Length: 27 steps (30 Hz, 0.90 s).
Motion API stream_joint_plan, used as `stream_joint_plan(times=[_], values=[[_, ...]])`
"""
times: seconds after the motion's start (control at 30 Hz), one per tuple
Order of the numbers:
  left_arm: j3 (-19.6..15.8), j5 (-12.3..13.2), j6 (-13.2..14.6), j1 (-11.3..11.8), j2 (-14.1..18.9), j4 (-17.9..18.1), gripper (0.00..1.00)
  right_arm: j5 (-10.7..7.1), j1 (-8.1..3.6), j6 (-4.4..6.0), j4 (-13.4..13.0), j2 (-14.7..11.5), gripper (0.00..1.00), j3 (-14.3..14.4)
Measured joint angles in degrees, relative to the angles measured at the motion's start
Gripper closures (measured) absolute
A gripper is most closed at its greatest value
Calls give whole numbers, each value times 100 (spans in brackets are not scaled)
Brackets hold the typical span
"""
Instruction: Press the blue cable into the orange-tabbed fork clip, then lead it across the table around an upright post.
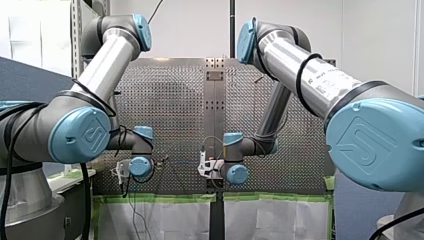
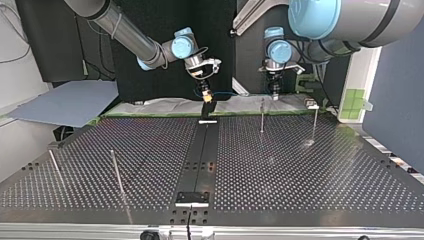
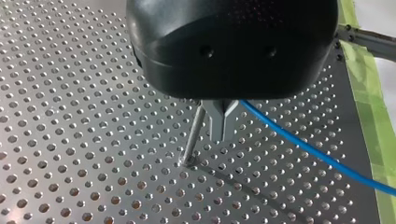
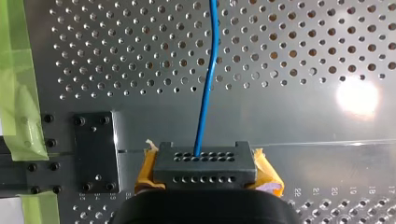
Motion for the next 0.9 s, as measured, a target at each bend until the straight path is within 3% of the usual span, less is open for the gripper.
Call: stream_joint_plan(times=[0.5,0.9], values=[[303,363,-182,230,0,-445,100,20,-79,0,18,1,100,0],[332,425,-216,323,-4,-648,100,23,-88,-5,13,4,100,-1]])
